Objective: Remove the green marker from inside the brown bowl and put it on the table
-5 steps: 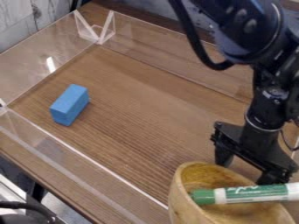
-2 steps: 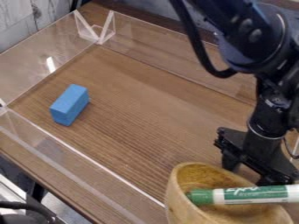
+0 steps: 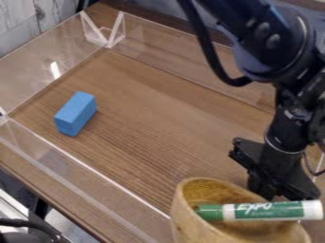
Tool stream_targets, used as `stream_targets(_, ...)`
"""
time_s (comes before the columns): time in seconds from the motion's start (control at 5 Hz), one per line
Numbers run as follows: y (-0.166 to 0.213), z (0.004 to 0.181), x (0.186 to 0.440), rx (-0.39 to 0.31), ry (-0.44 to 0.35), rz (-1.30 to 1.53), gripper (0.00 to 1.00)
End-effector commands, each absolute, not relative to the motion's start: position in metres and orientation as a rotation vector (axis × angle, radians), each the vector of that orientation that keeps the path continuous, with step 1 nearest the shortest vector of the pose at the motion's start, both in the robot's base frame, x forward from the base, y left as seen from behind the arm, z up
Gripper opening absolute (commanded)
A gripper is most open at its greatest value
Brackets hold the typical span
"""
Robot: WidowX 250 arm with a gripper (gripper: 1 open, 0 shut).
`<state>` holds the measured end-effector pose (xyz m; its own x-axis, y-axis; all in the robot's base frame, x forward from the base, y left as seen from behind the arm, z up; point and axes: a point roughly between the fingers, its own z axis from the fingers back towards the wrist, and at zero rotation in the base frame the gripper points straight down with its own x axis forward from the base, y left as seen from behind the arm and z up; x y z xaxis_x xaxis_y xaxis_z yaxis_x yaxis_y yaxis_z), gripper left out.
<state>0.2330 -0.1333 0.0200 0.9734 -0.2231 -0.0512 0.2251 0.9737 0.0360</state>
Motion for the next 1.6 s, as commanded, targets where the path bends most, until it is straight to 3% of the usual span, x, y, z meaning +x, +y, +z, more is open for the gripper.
stream_targets(0.0,-0.129,0.036,0.234,0.052,0.006,-0.255,0.00)
stream_targets(1.2,-0.116,0.058,0.225,0.065,0.008,-0.294,0.00)
stream_targets(1.4,-0.116,0.057,0.224,0.059,0.011,-0.299,1.00)
